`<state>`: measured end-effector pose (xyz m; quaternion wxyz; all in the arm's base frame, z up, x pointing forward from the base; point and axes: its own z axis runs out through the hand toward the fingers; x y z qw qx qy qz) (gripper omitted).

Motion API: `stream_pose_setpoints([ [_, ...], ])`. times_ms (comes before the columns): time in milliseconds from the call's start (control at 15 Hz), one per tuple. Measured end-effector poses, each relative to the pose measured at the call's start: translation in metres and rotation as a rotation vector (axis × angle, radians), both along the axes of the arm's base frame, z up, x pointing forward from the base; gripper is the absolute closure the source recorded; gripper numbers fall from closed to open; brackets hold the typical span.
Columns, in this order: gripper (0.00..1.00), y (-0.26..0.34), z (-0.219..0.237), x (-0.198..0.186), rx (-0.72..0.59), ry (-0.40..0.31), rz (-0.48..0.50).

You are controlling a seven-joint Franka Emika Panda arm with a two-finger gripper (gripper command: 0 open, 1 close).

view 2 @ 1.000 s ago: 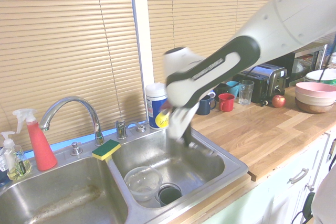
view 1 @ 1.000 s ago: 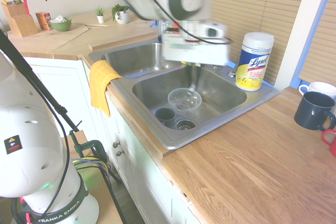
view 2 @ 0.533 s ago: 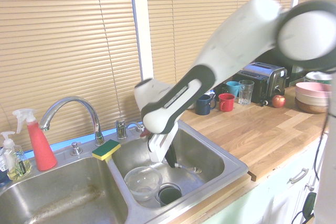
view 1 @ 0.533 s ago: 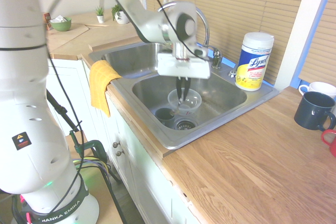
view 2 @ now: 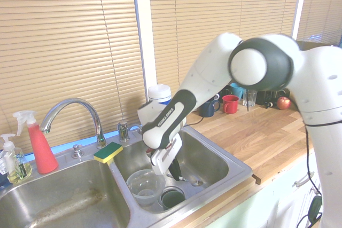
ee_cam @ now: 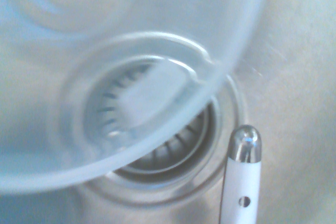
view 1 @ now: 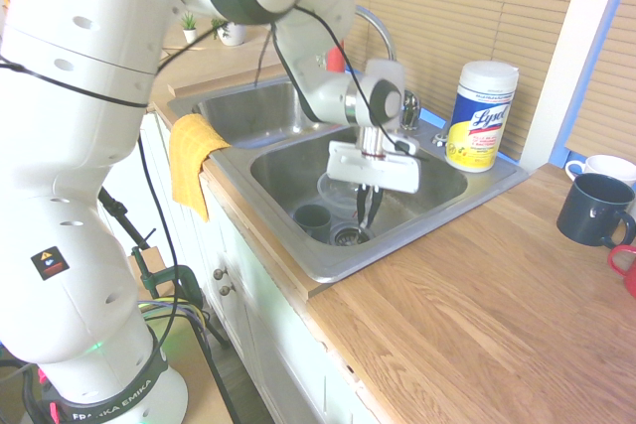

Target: Put the spoon into the sink

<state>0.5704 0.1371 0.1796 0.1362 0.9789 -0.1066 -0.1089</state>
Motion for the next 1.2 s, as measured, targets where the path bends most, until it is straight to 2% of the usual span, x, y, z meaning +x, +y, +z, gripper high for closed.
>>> stream_pose_setpoints([
  [200,0.00,-0.003,-0.026,0.000,-0.015,0.021,0.000],
  [400,0.00,-0.001,-0.032,-0.002,-0.022,0.026,0.006],
  [1000,0.00,0.005,-0.027,-0.003,-0.019,0.017,0.013],
  [1200,0.00,0.026,0.002,-0.022,-0.002,-0.038,0.043],
])
